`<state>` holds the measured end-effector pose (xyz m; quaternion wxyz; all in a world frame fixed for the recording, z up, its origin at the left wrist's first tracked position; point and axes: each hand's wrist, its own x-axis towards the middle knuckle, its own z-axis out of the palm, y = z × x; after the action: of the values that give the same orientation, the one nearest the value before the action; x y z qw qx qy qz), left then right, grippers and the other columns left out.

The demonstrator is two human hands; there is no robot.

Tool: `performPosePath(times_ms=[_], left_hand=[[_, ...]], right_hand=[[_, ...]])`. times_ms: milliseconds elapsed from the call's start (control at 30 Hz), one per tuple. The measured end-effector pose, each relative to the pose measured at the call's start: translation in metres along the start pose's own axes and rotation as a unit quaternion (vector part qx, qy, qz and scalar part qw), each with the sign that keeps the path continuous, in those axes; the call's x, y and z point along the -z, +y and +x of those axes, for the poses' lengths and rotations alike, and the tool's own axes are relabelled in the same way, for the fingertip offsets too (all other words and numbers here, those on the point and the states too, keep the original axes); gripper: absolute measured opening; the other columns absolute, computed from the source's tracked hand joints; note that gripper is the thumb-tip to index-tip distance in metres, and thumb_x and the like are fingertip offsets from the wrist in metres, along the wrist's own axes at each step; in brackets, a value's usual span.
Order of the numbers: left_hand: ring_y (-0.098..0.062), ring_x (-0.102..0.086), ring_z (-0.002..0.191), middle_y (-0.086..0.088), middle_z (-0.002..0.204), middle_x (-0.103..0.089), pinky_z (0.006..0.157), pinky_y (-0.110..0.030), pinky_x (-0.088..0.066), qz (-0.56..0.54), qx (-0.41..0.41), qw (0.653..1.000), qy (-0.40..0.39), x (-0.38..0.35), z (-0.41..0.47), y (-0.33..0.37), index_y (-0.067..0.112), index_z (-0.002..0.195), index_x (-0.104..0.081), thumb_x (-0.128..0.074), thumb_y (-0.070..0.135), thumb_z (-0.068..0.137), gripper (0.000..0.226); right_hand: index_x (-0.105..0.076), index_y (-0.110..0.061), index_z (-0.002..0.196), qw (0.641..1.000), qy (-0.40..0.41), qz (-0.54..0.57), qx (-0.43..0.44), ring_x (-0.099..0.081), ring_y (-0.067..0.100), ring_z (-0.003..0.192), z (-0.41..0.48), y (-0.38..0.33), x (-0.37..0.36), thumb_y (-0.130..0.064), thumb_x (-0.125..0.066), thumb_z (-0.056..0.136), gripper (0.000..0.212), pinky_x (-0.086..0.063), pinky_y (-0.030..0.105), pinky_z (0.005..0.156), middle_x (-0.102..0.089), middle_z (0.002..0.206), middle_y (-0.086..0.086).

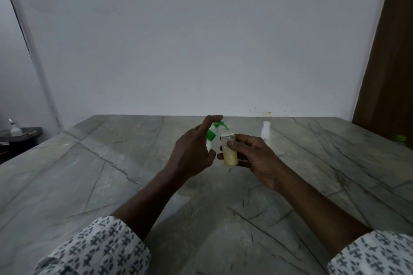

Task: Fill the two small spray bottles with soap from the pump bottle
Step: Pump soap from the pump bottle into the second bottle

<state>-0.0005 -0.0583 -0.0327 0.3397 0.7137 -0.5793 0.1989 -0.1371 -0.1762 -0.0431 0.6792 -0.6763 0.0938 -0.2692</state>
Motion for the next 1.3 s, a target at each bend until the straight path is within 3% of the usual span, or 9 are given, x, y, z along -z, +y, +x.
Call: performPosePath(times_ms=[233,500,667,800,967,1300], left_hand=[[-0.006,-0.047,0.06,-0.007,0.112,-0.069,0.057,-0.019,-0.044,0.008,0.01,1.0,-0.002,-0.0002,0.0001,0.0028,0.03,0.139,-0.033,-0.074,0.013,0.076,0.077],[-0.014,-0.056,0.071,-0.005,0.113,-0.069,0.059,-0.019,-0.046,0.005,0.021,1.0,0.009,0.0002,0.0005,0.0033,0.025,0.129,-0.041,-0.075,0.012,0.075,0.065],[-0.008,-0.05,0.06,-0.005,0.111,-0.068,0.056,-0.019,-0.045,0.011,0.016,1.0,0.003,-0.0001,-0.0006,0.0024,0.032,0.138,-0.031,-0.073,0.013,0.076,0.077],[-0.006,-0.045,0.056,-0.004,0.109,-0.069,0.057,-0.023,-0.047,0.015,0.017,1.0,0.001,-0.001,-0.0001,0.0017,0.037,0.14,-0.025,-0.073,0.015,0.076,0.083],[-0.005,-0.044,0.056,-0.004,0.111,-0.068,0.055,-0.018,-0.039,0.014,0.014,1.0,-0.002,-0.0004,0.0004,0.0021,0.032,0.141,-0.031,-0.073,0.015,0.076,0.079],[-0.007,-0.051,0.063,-0.004,0.109,-0.069,0.056,-0.016,-0.043,0.003,0.018,1.0,0.007,0.0006,-0.0004,0.003,0.024,0.127,-0.042,-0.074,0.01,0.074,0.063]], right_hand=[[-0.07,-0.02,0.106,1.0,0.0,0.001,-0.002,-0.074,0.029,0.095,-0.0006,-0.0014,-0.0005,-0.018,-0.059,0.095,0.016,-0.059,0.036,0.084,-0.072,0.112,0.015],[-0.067,-0.01,0.117,1.0,-0.017,-0.01,-0.012,-0.073,0.03,0.096,-0.0015,0.0008,-0.0008,-0.016,-0.057,0.097,0.023,-0.059,0.031,0.079,-0.073,0.11,0.014],[-0.068,-0.013,0.113,1.0,-0.005,-0.007,-0.004,-0.073,0.03,0.096,-0.0002,-0.0003,0.0014,-0.018,-0.059,0.096,0.021,-0.058,0.04,0.088,-0.073,0.111,0.015],[-0.069,-0.014,0.11,1.0,0.001,0.007,-0.005,-0.074,0.031,0.094,0.0,-0.0012,0.0005,-0.018,-0.059,0.095,0.019,-0.059,0.037,0.085,-0.073,0.11,0.015],[-0.069,-0.015,0.108,1.0,0.0,0.014,-0.01,-0.074,0.031,0.094,-0.0005,-0.0018,0.0,-0.017,-0.058,0.095,0.017,-0.059,0.037,0.084,-0.073,0.11,0.016],[-0.068,-0.014,0.111,1.0,-0.018,-0.012,-0.016,-0.073,0.029,0.096,-0.0021,0.0002,-0.0025,-0.017,-0.056,0.097,0.019,-0.059,0.034,0.083,-0.073,0.109,0.014]])
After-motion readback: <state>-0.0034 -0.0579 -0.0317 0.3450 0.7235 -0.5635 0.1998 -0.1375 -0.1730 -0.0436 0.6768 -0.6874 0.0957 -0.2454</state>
